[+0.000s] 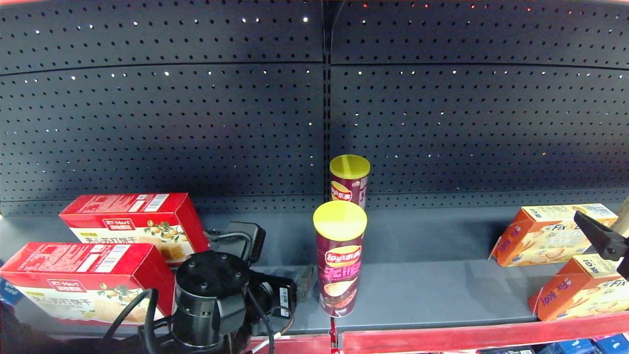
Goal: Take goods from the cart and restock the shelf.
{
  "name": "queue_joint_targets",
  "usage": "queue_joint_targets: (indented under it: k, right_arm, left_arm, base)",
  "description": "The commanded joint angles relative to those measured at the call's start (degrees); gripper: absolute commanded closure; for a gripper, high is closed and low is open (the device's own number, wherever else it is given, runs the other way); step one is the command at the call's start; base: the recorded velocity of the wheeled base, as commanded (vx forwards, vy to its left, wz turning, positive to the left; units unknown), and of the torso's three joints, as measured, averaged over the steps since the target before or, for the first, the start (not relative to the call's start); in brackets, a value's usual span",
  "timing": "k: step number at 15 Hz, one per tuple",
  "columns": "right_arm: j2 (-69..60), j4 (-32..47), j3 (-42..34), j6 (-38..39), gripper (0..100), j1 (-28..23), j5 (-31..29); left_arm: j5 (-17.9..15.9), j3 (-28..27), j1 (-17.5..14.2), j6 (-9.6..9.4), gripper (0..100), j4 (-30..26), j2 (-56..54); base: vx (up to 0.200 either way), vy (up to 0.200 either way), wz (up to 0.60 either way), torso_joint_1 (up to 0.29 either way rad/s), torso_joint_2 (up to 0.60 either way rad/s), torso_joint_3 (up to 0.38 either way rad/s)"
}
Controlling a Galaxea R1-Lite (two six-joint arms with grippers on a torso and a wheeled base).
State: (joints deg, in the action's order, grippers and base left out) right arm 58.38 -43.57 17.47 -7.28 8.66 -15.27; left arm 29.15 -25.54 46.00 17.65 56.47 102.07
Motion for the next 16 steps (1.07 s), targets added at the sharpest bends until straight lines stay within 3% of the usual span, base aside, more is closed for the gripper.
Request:
queue_joint_targets:
  k: [1, 8, 16]
  right_arm:
    - [0.0, 0.0, 0.0, 0.0, 0, 0.0, 0.0]
    - [0.0, 0.0, -0.1, 0.1, 0, 0.0, 0.1]
    - [-0.9, 0.0, -0.2, 0.2, 0, 0.0, 0.0]
  left_arm:
    - [0.0, -0.4, 0.1, 0.01, 0, 0.0, 0.8]
    - [0.0, -3.2, 1.3, 0.10, 0, 0.0, 2.4]
    - [0.3, -1.1, 1.2, 0.10, 0, 0.0, 2.3]
  base:
    - [0.000, 0.000, 0.00, 0.000, 0.00, 0.000]
    - [0.000, 0.000, 0.00, 0.000, 0.00, 0.000]
    - [0.000, 0.000, 0.00, 0.000, 0.00, 0.000]
